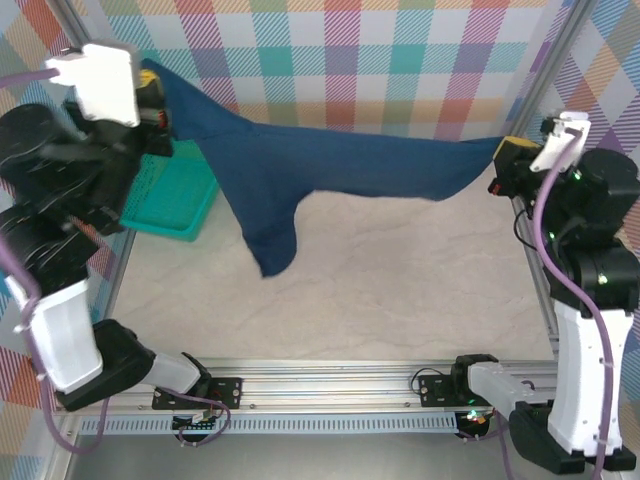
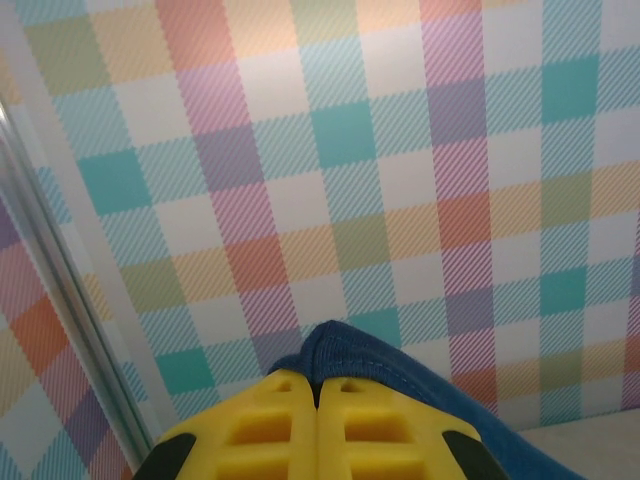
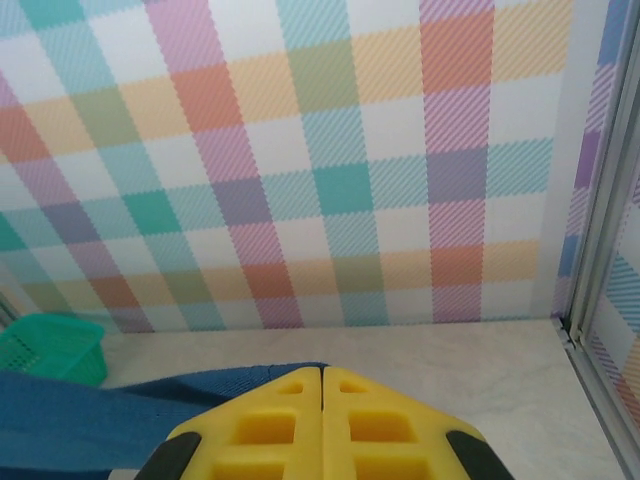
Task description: Fold the inside-out t-shirt
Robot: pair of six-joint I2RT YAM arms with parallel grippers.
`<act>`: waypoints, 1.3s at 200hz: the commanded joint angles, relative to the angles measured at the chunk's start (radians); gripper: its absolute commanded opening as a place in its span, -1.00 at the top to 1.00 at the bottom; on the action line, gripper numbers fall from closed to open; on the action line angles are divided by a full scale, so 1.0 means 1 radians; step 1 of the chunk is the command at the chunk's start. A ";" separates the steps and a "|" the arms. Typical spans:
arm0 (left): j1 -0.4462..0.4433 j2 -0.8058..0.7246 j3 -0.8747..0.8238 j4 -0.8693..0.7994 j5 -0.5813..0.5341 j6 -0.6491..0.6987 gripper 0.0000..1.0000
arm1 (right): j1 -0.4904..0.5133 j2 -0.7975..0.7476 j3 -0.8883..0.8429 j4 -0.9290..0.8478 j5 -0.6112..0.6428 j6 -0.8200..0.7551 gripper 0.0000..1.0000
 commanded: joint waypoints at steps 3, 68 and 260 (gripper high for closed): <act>0.012 -0.095 0.011 -0.031 0.035 -0.059 1.00 | 0.002 -0.048 0.039 -0.064 -0.053 0.031 1.00; 0.012 -0.183 0.006 -0.055 0.112 -0.081 1.00 | 0.002 -0.126 0.125 -0.163 -0.029 0.033 1.00; 0.566 1.192 0.342 0.164 0.572 -0.448 0.07 | 0.054 1.431 0.730 0.052 0.155 0.024 0.12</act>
